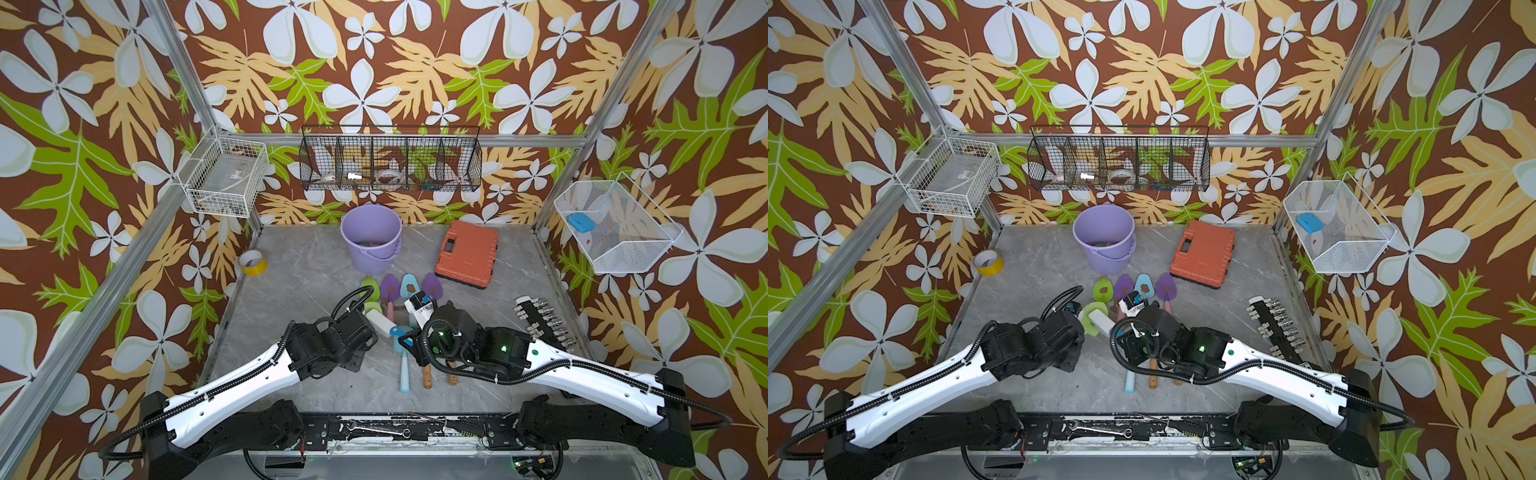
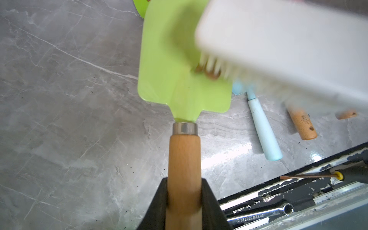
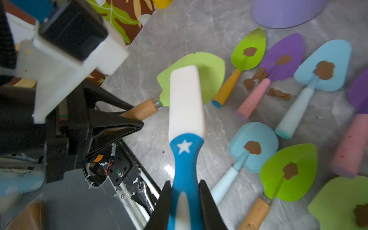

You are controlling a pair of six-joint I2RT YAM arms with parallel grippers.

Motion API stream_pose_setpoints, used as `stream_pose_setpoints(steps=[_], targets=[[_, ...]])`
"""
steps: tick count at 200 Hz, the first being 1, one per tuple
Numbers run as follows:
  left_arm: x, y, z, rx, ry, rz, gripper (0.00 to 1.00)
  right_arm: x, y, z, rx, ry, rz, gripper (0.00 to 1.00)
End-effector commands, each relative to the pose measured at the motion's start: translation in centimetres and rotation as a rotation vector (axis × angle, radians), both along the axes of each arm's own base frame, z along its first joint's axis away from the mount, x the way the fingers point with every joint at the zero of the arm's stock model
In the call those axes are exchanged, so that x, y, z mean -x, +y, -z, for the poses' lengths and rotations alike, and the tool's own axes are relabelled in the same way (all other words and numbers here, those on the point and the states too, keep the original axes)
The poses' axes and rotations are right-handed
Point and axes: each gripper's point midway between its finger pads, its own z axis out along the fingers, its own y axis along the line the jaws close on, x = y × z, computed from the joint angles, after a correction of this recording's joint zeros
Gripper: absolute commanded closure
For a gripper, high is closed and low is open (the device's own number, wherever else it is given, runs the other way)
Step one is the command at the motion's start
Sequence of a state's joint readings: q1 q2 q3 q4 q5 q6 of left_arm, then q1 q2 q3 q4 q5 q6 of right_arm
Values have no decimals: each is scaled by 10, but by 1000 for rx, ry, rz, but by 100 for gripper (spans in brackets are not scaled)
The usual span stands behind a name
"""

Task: Brush the soil off the hand trowel and place it into the bucket
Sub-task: Brush off the soil from the hand trowel.

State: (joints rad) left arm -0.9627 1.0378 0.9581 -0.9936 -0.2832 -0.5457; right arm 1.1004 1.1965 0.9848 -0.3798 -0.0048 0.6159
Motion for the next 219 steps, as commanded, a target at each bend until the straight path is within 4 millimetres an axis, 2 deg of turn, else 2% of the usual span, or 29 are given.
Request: stream_pose_setpoints(steps=[1, 22, 48, 73, 95, 117, 135, 151, 169, 192, 205, 219], targets=[[-4, 0, -2, 9, -15, -8, 100, 2, 17, -4, -22, -20, -47, 100], [-4, -1, -2, 18, -14, -14, 100, -4, 19, 4, 14, -31, -19, 100], [-4, 1, 1, 13, -12, -25, 100, -29, -14, 21, 152, -70, 138, 100], [0, 6, 7, 20, 0, -46, 100, -37, -28, 8, 121, -108, 191, 100], [2, 10, 10, 24, 4, -62, 100, -28, -13, -11, 16, -105, 119, 100], [2, 11, 10, 32, 2, -69, 100, -9, 16, -23, -68, -119, 15, 100], [2, 10, 10, 45, 0, -72, 100, 4, 36, -16, -78, -99, -48, 100], [1, 9, 8, 56, -6, -70, 100, 2, 40, 1, -44, -73, -37, 100], [1, 9, 9, 58, -6, -70, 100, -9, 28, 18, 30, -75, 22, 100], [2, 9, 10, 57, -3, -69, 100, -31, 0, 34, 58, -45, 124, 100], [2, 10, 10, 60, -4, -73, 100, -39, -11, 33, 67, -58, 161, 100], [1, 10, 10, 62, -4, -73, 100, -41, -11, 22, 51, -78, 165, 100]])
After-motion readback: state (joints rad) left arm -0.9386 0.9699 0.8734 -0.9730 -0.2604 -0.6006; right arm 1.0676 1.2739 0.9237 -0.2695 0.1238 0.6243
